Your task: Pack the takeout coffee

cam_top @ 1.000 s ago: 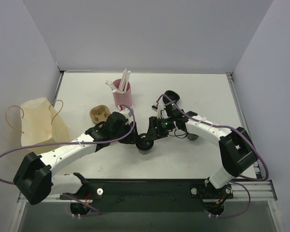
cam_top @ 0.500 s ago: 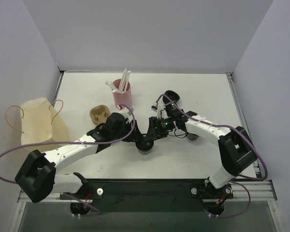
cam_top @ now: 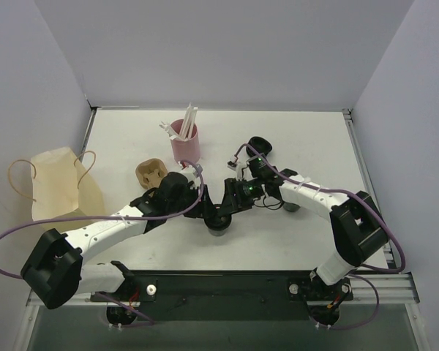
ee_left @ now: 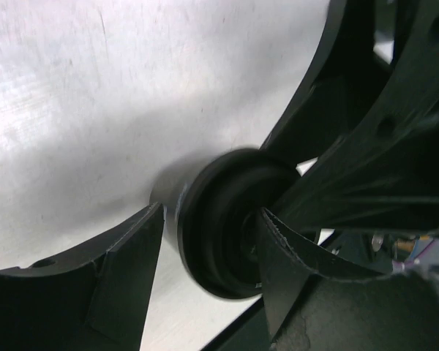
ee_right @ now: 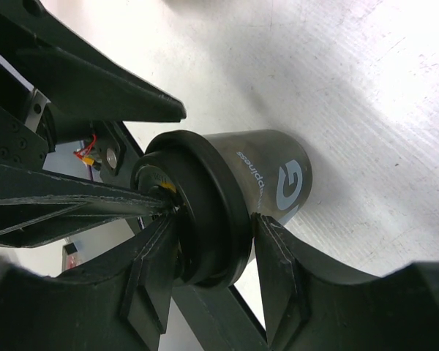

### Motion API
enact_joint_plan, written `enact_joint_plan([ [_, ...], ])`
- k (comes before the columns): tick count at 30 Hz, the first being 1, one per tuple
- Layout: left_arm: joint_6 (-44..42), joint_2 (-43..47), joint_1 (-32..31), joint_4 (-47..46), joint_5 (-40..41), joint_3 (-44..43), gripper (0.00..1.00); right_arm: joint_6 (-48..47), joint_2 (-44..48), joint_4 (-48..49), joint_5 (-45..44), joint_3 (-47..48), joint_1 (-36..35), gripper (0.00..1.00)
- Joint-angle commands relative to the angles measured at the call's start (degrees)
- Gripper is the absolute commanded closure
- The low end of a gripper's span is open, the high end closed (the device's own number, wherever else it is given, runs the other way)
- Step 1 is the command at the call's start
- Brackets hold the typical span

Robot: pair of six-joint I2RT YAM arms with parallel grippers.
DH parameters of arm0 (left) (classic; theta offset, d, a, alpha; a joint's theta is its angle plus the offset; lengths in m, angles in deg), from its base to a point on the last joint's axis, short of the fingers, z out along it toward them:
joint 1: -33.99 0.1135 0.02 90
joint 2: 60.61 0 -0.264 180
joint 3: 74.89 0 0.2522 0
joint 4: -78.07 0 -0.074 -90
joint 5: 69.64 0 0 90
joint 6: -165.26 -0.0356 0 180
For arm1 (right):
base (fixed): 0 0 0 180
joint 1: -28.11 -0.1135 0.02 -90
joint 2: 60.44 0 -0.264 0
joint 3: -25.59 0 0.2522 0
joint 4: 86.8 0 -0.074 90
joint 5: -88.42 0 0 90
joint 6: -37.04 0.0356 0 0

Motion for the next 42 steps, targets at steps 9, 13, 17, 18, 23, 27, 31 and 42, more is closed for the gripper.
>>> enact_joint_plan([
  [9, -0.3, 5.1, -0.1, 10.0, -4.5, -1.1, 0.34, -2.2, 0.0, -0.2, -2.8, -0.7, 0.4, 0.61],
  [13, -0.4, 3.6, -0.1, 9.8, -4.3, -0.6, 0.34, -2.1, 0.3, -0.3, -2.7, -0.7, 0.3, 0.61],
  [17, 0.0, 2.1, -0.1, 7.7, -5.0, -0.1, 0.34, -2.0, 0.4, -0.3, -2.5, -0.7, 0.4, 0.61],
  [18, 0.4, 2.0, -0.1, 6.8, -5.1, -0.1, 0.34, -2.1, 0.4, -0.4, -2.5, -0.7, 0.4, 0.61],
  [23, 1.2, 2.7, 0.2, 6.9, -3.3, -0.9, 0.34, -2.2, 0.6, -0.6, -2.4, -0.6, 0.3, 0.62],
  [27, 1.8, 3.6, 0.8, 7.1, -1.4, -1.1, 0.34, -2.2, 0.7, -0.7, -2.4, -0.5, 0.4, 0.62],
  [31, 2.5, 3.5, 1.6, 6.2, -1.5, -0.5, 0.35, -2.4, 0.7, -0.8, -2.3, -0.6, 0.4, 0.62],
  [42, 4.4, 2.7, 2.3, 1.4, -6.4, 0.3, 0.33, -2.4, 0.4, -1.0, -2.1, -0.1, 0.4, 0.63],
])
